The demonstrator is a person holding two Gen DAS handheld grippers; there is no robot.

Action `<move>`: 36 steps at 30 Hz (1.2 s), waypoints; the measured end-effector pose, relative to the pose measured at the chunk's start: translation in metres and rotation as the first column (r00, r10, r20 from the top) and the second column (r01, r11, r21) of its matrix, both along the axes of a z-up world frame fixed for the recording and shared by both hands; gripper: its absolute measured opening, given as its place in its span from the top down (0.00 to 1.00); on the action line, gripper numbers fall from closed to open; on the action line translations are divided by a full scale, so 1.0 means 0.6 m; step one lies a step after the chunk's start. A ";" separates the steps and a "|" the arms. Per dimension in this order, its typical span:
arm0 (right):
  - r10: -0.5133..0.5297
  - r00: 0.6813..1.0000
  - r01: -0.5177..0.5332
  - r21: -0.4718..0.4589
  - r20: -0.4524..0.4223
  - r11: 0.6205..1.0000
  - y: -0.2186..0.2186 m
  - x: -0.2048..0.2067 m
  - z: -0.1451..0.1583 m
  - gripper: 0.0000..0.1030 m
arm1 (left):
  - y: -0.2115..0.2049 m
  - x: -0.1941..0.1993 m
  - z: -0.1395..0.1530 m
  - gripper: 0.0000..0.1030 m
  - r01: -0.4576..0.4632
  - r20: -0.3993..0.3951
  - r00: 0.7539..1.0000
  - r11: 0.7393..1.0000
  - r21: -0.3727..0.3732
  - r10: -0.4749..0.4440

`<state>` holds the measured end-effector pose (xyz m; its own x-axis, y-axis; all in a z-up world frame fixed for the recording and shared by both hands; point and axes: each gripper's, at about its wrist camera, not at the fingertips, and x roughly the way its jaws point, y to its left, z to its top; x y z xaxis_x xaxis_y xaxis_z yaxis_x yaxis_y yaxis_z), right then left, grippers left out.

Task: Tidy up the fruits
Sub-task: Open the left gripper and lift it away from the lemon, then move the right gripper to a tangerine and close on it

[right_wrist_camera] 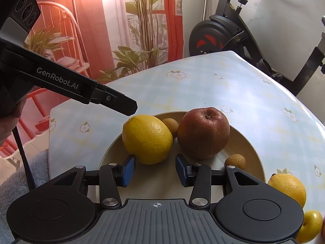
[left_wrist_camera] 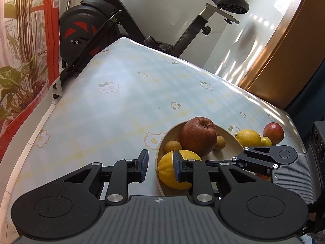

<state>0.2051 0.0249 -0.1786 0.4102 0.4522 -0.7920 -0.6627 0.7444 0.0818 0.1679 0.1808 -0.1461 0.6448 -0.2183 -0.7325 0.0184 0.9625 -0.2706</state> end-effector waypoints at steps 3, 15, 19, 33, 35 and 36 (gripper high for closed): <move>-0.011 1.000 0.010 0.010 0.002 1.000 -0.006 -0.003 0.003 0.61 | -0.003 -0.003 0.005 0.73 -0.008 0.006 1.000 1.000 0.005 0.008; -0.078 0.997 0.076 0.074 0.021 0.994 -0.058 -0.018 0.024 0.60 | -0.038 -0.012 0.030 0.71 -0.010 0.047 0.999 0.998 0.069 0.007; -0.122 0.992 0.118 0.105 0.039 0.987 -0.087 -0.022 0.035 0.60 | -0.057 -0.016 0.038 0.61 -0.009 0.077 0.997 0.994 0.107 0.001; -0.388 0.914 0.362 0.195 0.115 0.911 -0.240 -0.048 0.059 0.59 | -0.126 -0.004 0.051 0.52 -0.004 0.109 0.994 0.986 0.164 -0.014; -0.413 0.902 0.385 0.202 0.125 0.901 -0.260 -0.054 0.061 0.59 | -0.136 -0.002 0.051 0.52 0.000 0.113 0.993 0.986 0.167 -0.019; -0.428 0.894 0.398 0.205 0.131 0.894 -0.273 -0.058 0.061 0.59 | -0.140 -0.002 0.051 0.52 0.005 0.114 0.993 0.986 0.167 -0.024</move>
<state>0.1703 -0.1389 -0.1422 0.7088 0.3330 -0.6218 -0.3134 0.9384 0.1453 0.1669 0.0967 -0.1155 0.7248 -0.1100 -0.6801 0.0546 0.9932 -0.1025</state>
